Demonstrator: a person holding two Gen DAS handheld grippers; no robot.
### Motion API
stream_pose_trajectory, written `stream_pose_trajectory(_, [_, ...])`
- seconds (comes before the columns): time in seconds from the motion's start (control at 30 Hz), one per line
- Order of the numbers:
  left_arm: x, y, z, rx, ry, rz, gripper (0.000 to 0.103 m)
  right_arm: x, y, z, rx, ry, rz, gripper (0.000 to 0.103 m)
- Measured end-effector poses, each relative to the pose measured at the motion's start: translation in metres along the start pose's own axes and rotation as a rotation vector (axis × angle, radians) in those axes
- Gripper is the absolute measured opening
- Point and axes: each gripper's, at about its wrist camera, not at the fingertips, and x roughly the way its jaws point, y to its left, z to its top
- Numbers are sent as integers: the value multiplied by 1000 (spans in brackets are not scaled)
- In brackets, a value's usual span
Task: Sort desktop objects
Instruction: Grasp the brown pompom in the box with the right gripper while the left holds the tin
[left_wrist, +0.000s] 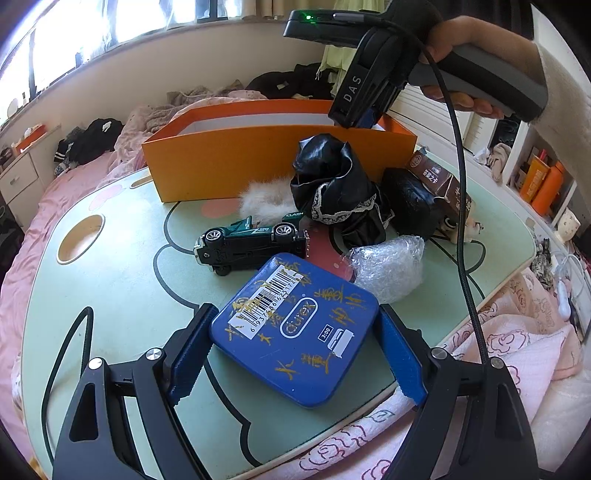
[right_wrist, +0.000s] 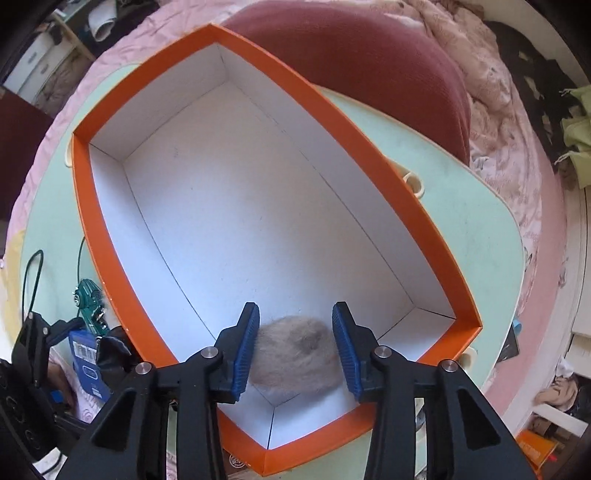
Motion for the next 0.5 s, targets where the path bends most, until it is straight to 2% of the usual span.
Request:
stream_pose_trajectory(0.07, [-1,0,-1,0,-2,0,85,-2,0,-3,13,-16,-33,13])
stream_pose_trajectory(0.1, [-1,1,0,-2,-2,-2,85,-3,-2,-4,30,-33,-31,8])
stream_pose_trajectory(0.27, [0,0,-1,-3,-2,-1,85,-44,-8,-17,69,-225,69,7])
stream_pose_trajectory(0.37, [0,0,-1,-3,-3,-1,85,-81,-9,-35,77,-374,197,4])
stream_pose_trajectory(0.4, [0,0,0,-3,-3,1,85,-93,-6,-44,82,-422,236,1])
stream_pose_trajectory(0.5, [0,0,0,-4,-4,0,85,-120,0,-83,88,-557,300,1])
